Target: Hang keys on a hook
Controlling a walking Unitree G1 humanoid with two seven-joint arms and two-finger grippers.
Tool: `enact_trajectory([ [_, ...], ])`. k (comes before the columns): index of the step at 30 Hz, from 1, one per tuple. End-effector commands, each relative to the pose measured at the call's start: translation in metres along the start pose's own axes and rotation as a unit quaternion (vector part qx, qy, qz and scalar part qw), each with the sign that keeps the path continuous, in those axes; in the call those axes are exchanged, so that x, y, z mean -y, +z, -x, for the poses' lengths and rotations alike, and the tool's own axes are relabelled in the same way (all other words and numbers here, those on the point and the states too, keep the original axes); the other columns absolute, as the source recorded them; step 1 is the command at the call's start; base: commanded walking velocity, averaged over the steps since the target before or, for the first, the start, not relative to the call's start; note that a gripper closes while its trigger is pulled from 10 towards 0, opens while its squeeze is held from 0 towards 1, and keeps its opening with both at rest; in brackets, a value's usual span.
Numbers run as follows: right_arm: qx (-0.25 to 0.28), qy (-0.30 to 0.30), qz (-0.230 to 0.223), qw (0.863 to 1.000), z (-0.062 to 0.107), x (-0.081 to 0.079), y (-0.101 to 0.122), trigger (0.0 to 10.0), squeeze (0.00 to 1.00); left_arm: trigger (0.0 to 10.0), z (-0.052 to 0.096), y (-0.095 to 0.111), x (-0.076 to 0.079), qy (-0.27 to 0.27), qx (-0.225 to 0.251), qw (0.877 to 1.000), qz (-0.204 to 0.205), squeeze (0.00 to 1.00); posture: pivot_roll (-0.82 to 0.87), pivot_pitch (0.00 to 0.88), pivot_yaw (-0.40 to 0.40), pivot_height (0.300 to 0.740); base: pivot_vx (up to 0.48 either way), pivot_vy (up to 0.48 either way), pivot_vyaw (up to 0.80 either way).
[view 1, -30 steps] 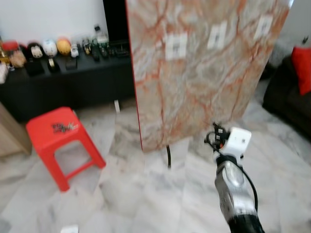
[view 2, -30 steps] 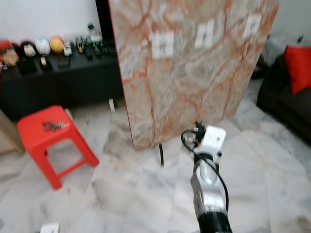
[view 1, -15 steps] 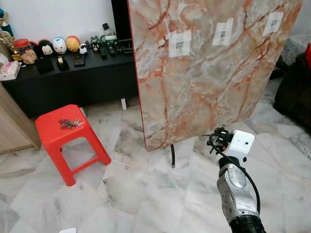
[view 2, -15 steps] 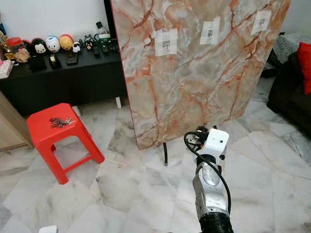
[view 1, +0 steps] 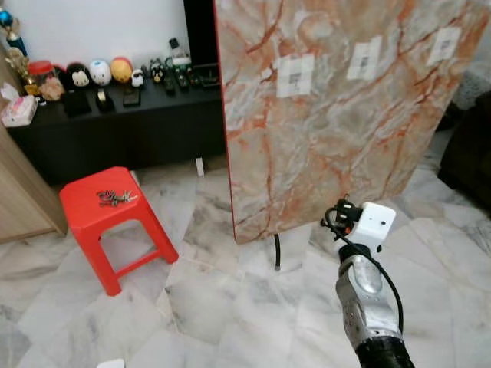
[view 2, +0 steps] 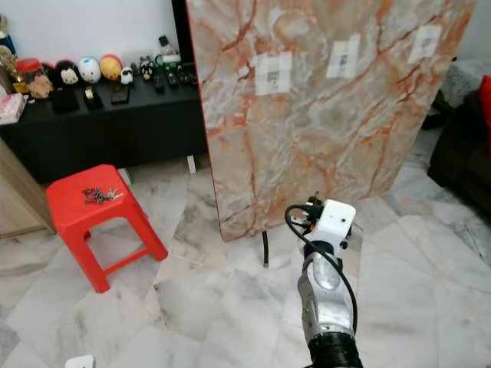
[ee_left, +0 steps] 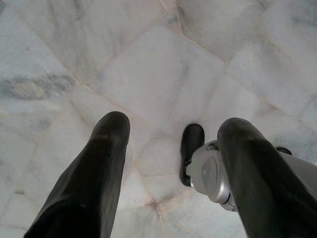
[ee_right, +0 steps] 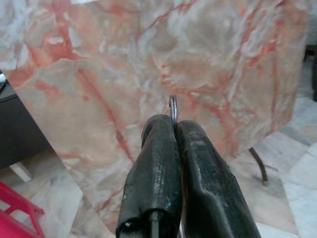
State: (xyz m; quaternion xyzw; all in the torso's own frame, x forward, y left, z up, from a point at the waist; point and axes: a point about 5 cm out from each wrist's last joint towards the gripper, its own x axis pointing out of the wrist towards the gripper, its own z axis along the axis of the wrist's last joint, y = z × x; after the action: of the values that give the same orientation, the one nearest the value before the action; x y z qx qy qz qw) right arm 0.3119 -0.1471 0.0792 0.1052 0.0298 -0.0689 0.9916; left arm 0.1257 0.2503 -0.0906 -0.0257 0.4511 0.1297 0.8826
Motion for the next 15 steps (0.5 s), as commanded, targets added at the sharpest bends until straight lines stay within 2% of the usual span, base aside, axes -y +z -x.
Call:
enact_trajectory([
  [1, 0.012, 0.005, 0.0, 1.0, -0.0002, -0.0018, 0.0063, 10.0, 0.0, 10.0, 0.0003, -0.0022, -0.0026, 0.003, -0.011, 1.0, 0.002, 0.0, -0.07, 0.0, -0.002, 0.74, 0.326, 0.0, 0.0],
  [15, 0.016, 0.006, -0.002, 1.0, 0.0019, 0.0001, 0.0068, 10.0, 0.0, 10.0, 0.0008, -0.0013, -0.0079, -0.003, -0.015, 1.0, -0.018, 0.0, -0.1, 0.0, 0.017, 0.74, 0.329, 0.0, 0.0],
])
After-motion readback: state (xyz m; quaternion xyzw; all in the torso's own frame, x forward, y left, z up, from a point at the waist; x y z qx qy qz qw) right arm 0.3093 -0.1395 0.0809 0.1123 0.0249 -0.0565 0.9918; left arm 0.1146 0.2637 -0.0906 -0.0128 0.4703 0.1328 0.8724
